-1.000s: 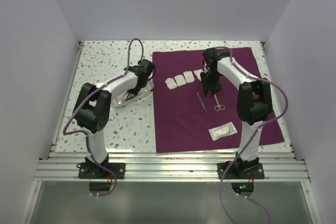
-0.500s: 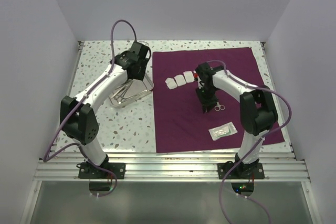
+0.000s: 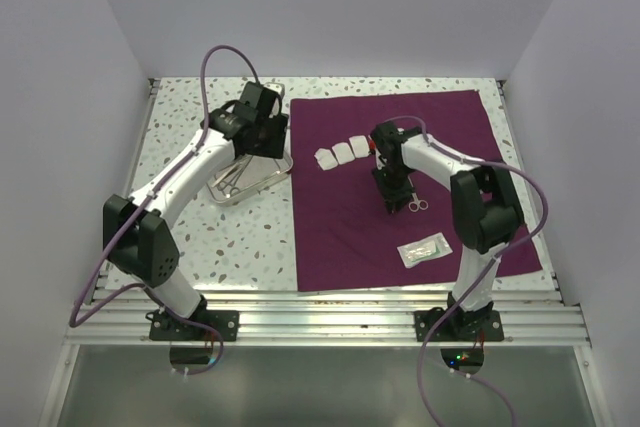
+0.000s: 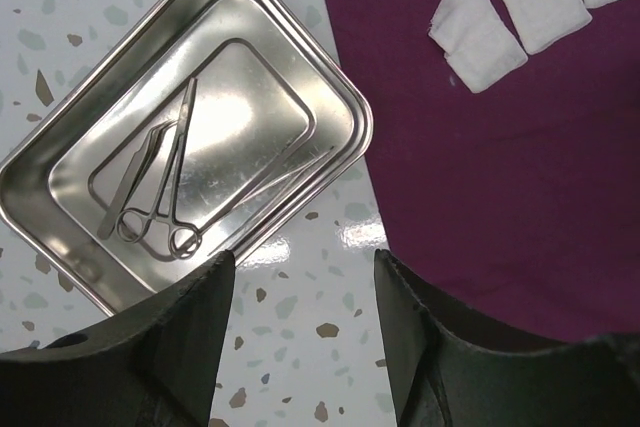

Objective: Prepare the surgical pack

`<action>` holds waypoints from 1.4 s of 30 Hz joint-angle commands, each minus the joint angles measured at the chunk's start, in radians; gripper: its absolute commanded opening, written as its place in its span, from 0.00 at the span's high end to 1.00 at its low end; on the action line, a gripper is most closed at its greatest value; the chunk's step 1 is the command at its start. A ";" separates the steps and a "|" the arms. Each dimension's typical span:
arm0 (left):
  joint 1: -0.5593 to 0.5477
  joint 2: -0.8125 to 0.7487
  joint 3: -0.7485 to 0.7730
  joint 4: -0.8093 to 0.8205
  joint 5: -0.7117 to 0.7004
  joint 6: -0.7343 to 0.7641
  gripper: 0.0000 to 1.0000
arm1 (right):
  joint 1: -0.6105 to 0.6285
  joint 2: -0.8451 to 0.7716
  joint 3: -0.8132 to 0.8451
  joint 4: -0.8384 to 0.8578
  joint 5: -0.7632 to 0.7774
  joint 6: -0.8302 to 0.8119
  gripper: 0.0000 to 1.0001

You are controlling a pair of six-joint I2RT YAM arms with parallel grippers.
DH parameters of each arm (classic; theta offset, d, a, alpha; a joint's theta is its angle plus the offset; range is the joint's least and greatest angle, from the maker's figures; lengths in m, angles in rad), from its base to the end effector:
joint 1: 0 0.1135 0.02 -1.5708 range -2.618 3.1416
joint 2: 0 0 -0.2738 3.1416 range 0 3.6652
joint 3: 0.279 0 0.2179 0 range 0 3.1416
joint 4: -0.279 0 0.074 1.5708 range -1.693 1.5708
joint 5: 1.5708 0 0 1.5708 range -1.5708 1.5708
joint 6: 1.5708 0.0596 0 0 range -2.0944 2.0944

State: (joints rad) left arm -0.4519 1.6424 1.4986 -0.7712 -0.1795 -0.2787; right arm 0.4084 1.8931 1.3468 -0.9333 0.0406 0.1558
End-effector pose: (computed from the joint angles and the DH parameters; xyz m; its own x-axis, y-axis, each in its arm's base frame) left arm 0.3073 -0.1373 0.3108 -0.7767 0.0762 -0.6252 0.1228 0.9919 -0.0317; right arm 0.3030 0.1285 0.1827 -0.9639 -0.2482 -0.0962 -0.2468 0.9687 -0.0258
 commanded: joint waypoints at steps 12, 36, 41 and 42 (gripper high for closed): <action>0.004 -0.047 0.012 0.027 0.092 -0.036 0.38 | 0.000 0.084 0.031 0.060 0.030 -0.050 0.77; 0.025 -0.012 -0.173 0.389 0.661 -0.515 0.23 | 0.000 -0.098 0.158 -0.108 -0.094 -0.012 1.00; 0.024 0.004 -0.311 0.739 0.771 -0.727 0.20 | 0.001 -0.204 0.132 -0.032 -0.257 0.054 1.00; 0.022 0.010 -0.316 0.791 0.772 -0.756 0.20 | 0.001 -0.212 0.130 -0.021 -0.278 0.082 1.00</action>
State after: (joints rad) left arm -0.4328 1.6547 1.1999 -0.2764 0.4816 -0.8478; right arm 0.4084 1.7531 1.4605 -0.9829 -0.1017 0.1696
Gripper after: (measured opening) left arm 0.797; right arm 0.014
